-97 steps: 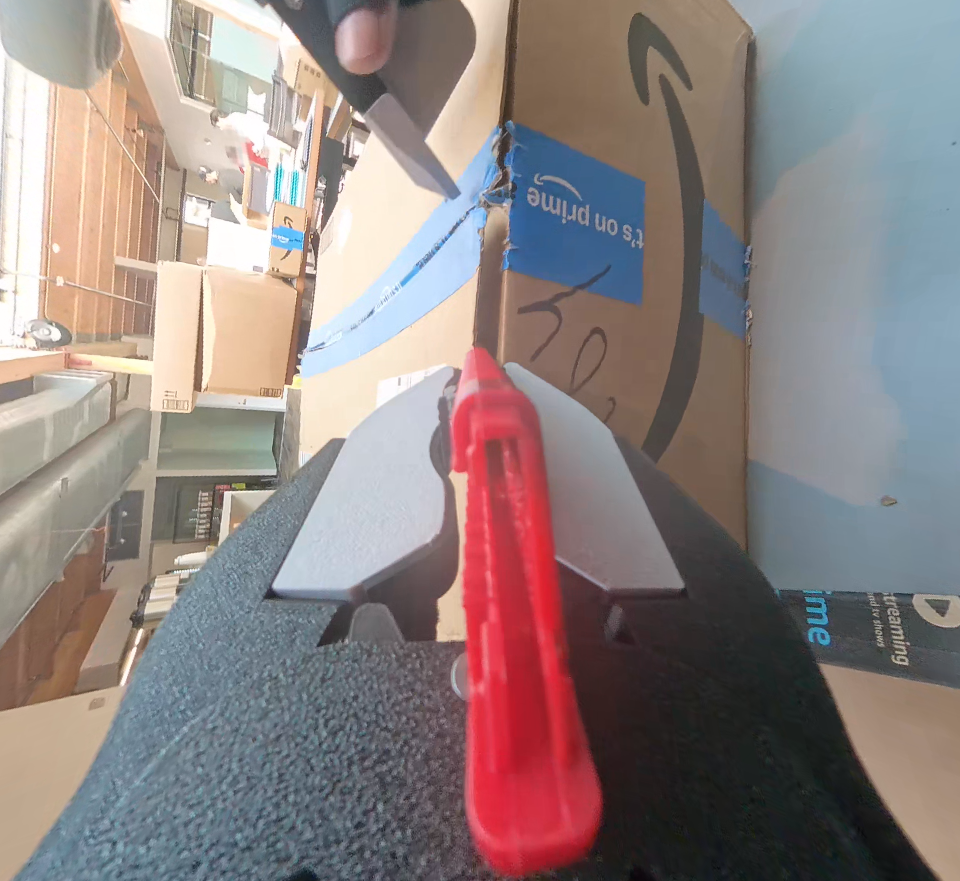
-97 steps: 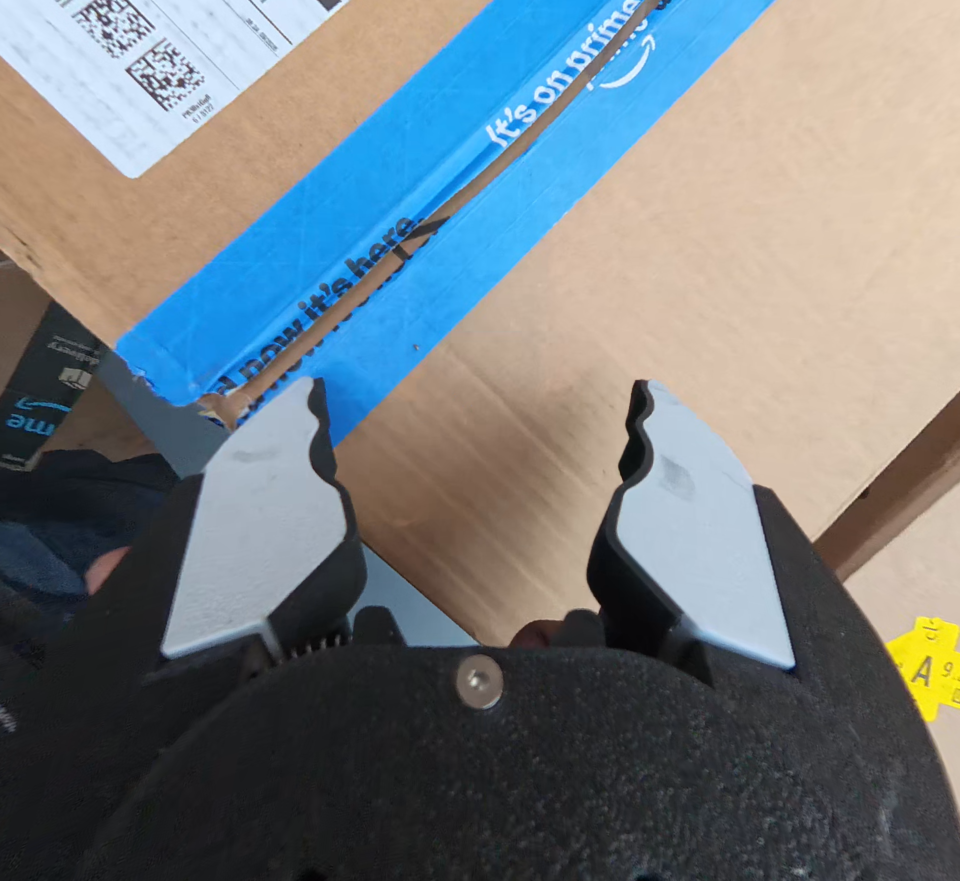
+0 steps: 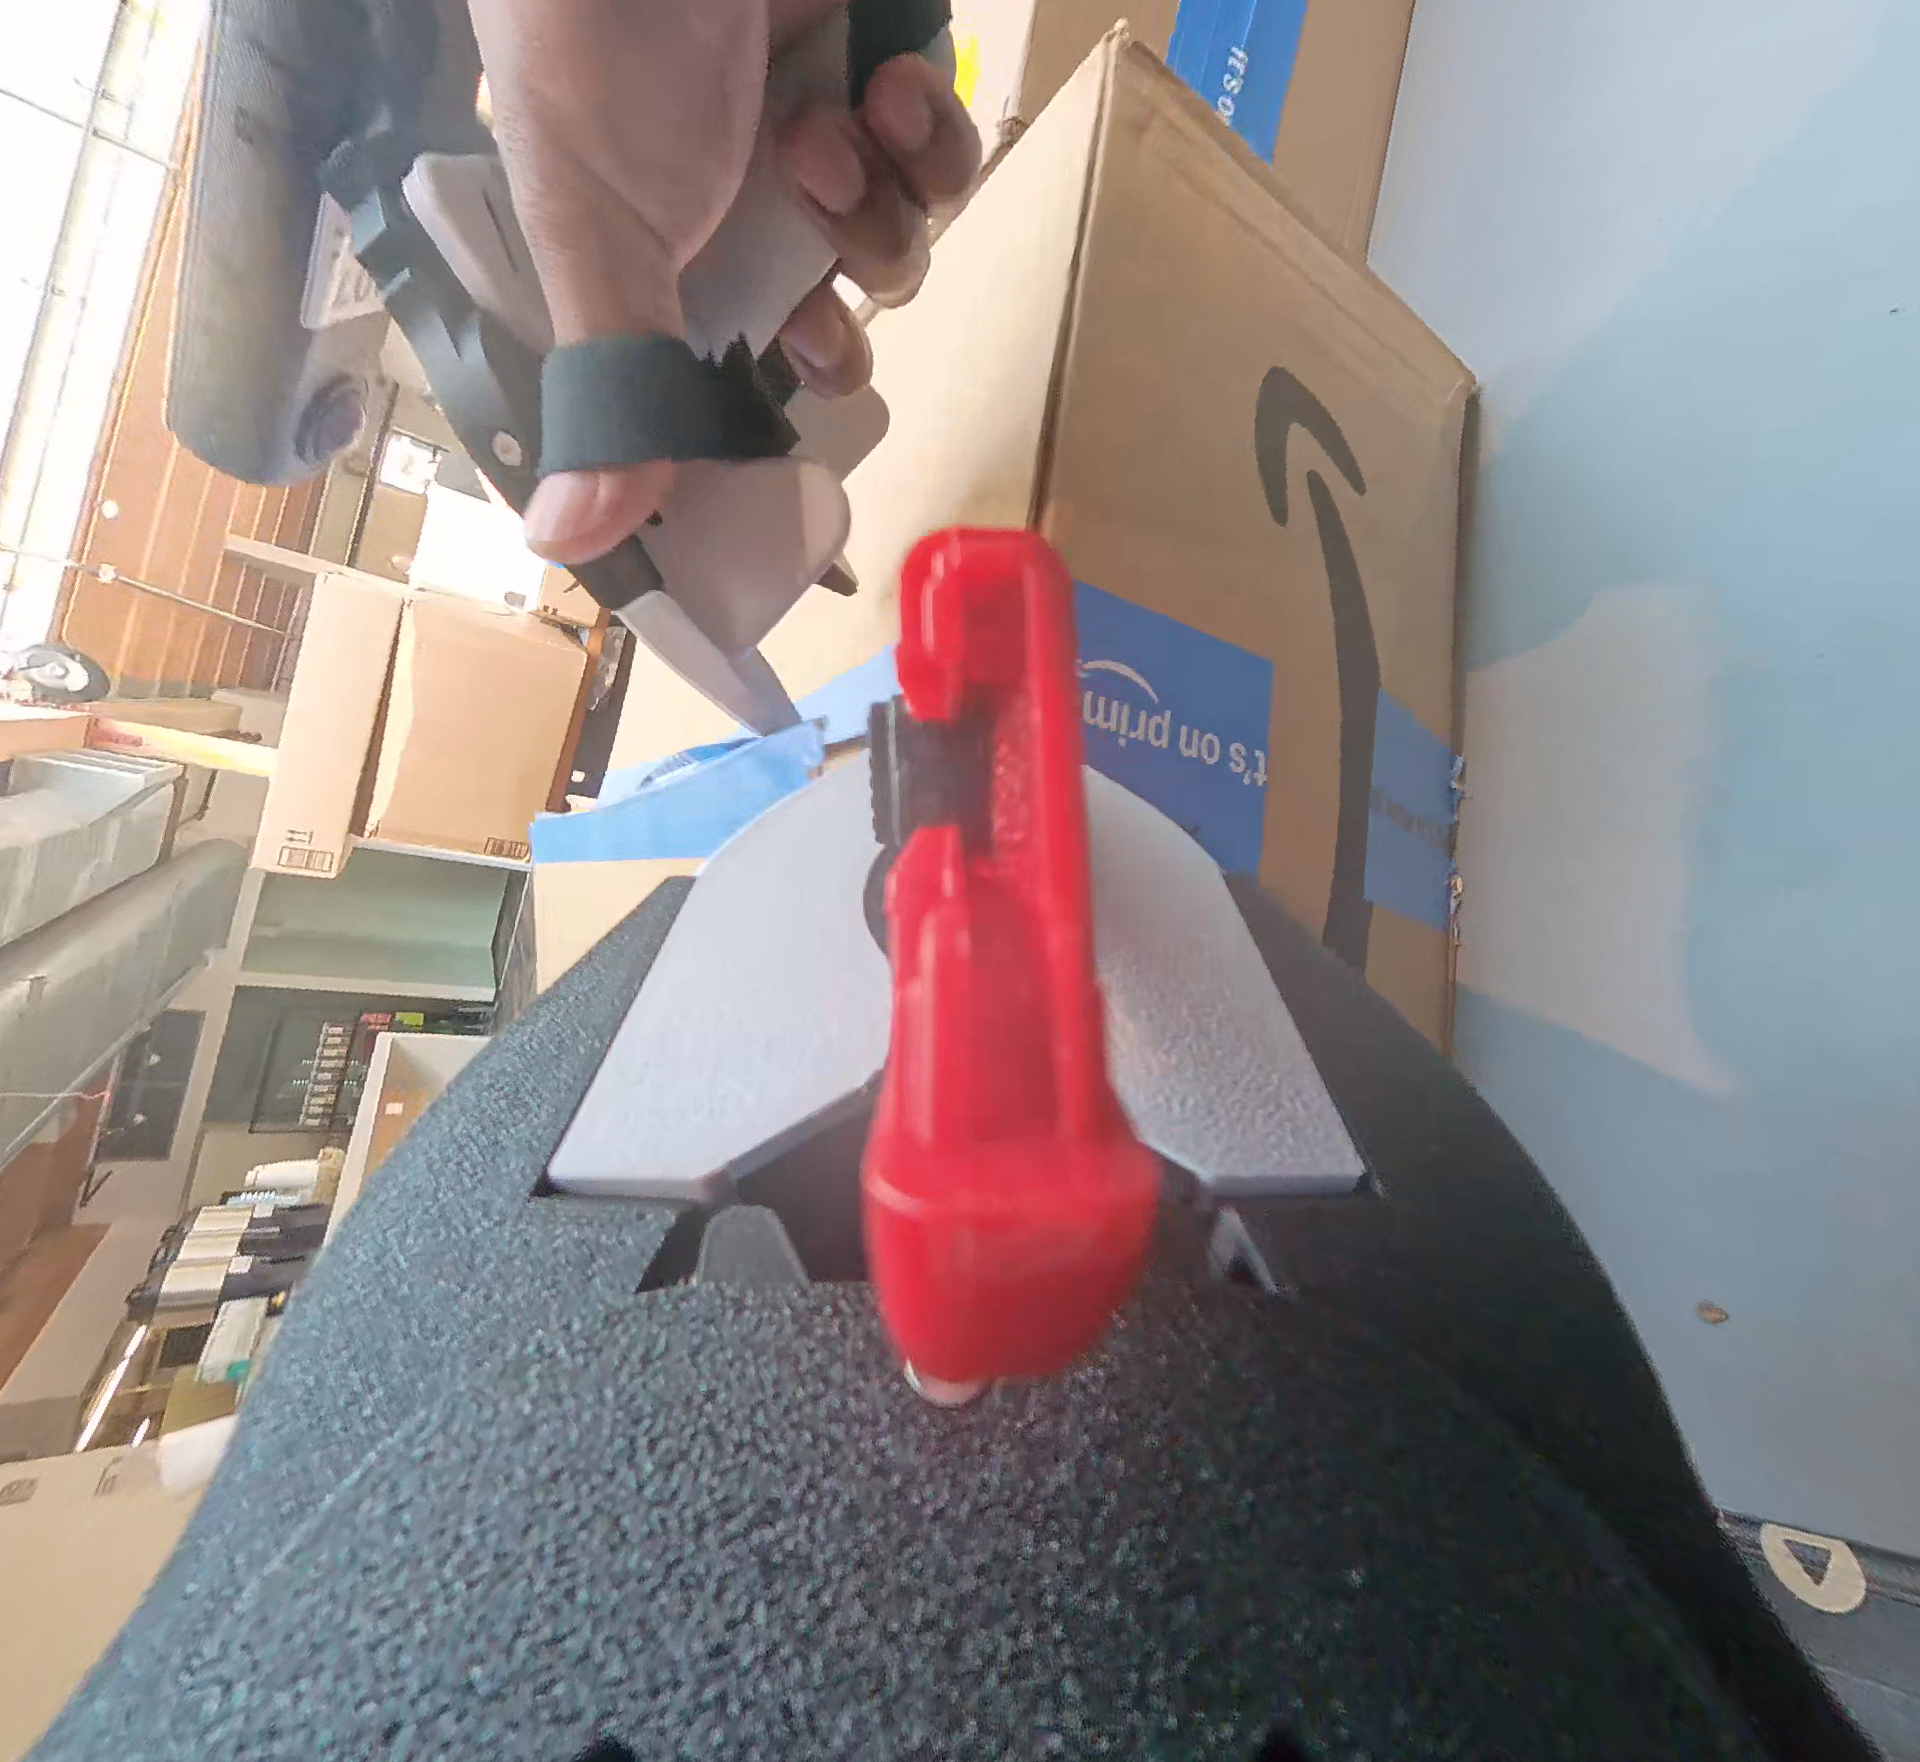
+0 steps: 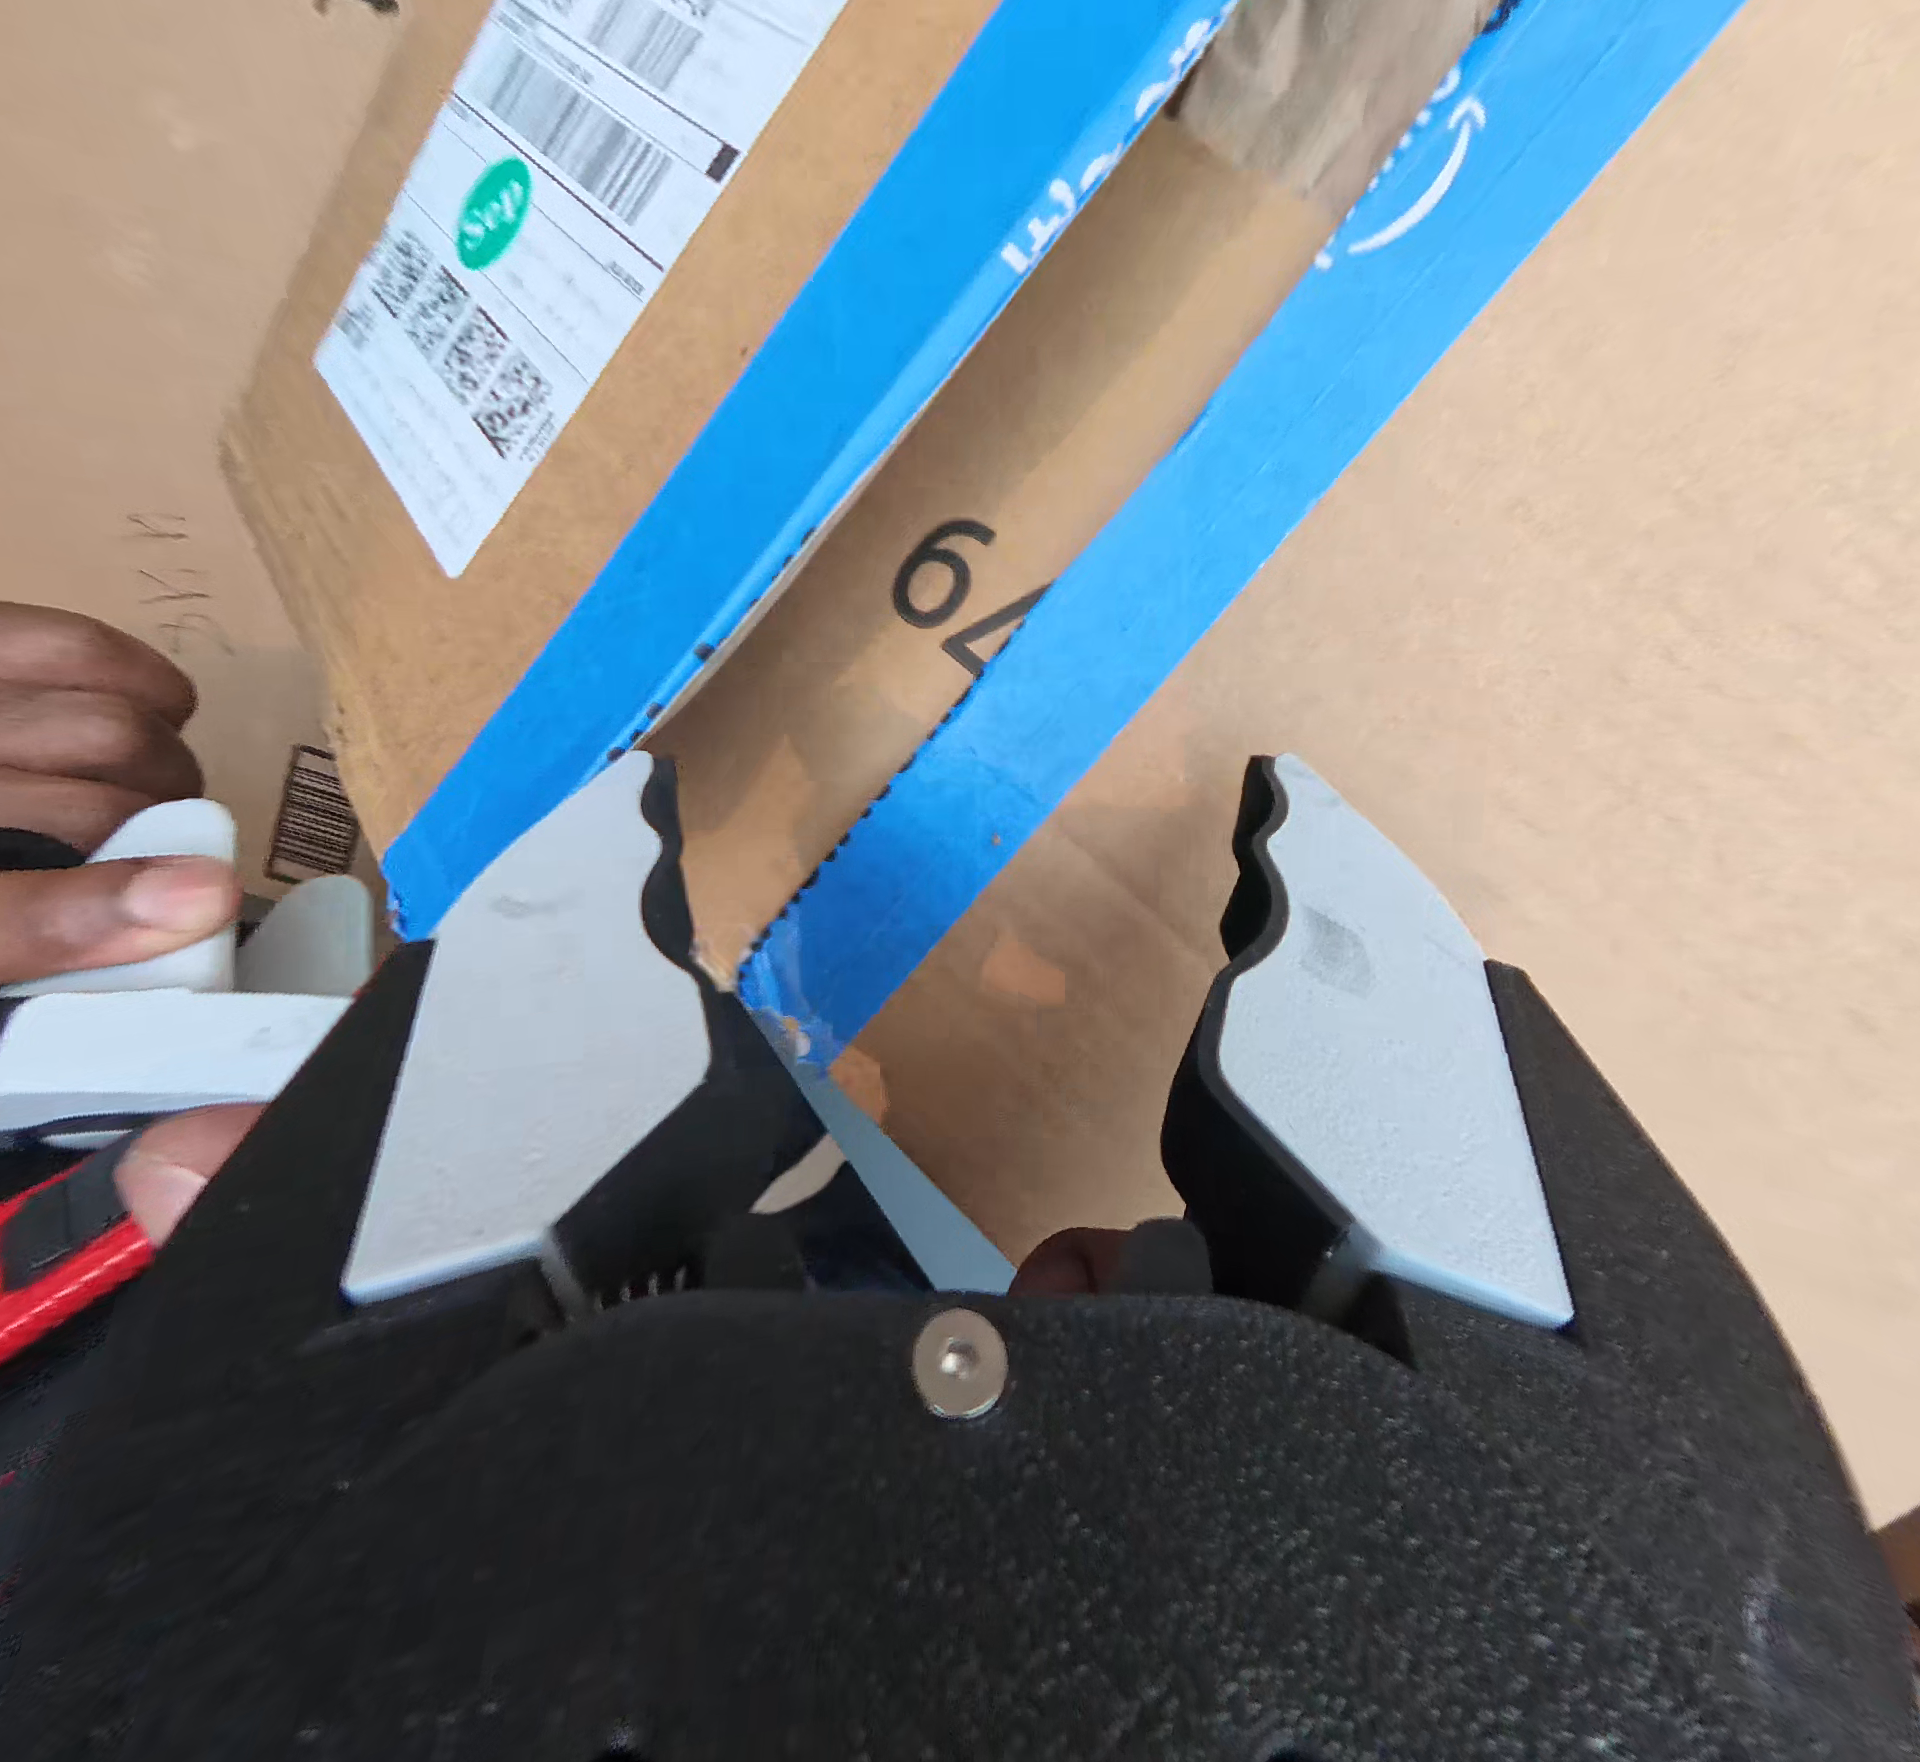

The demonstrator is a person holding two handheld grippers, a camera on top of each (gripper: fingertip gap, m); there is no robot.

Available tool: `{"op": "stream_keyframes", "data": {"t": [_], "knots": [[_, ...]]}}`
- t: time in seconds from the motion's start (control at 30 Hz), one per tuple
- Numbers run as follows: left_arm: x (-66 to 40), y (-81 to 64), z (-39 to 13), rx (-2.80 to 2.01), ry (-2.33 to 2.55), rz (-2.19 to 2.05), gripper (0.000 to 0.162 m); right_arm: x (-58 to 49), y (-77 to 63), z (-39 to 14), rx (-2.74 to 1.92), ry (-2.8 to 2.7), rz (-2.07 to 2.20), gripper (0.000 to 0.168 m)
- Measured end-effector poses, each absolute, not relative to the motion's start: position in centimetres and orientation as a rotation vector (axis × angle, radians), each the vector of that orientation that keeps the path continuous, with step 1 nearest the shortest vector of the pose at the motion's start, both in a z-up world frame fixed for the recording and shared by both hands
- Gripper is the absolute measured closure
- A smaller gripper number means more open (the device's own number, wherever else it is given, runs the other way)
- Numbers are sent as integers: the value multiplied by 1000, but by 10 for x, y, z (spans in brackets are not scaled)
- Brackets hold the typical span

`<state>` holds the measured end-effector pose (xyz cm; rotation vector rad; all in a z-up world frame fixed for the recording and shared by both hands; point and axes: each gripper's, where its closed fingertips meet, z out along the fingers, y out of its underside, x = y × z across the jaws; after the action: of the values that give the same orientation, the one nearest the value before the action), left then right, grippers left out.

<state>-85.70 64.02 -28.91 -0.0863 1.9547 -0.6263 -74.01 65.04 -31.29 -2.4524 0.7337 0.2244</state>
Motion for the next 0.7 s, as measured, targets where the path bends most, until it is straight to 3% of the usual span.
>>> {"op": "stream_keyframes", "data": {"t": [0.37, 0.7], "knots": [[-835, 716, -216, -393, 1739, -481, 154, -755, 712, -238, -2329, 515, 250, 59], [-869, 825, -183, -869, 1518, -550, 151, -710, 653, -328, -2789, 499, -251, 60]]}}
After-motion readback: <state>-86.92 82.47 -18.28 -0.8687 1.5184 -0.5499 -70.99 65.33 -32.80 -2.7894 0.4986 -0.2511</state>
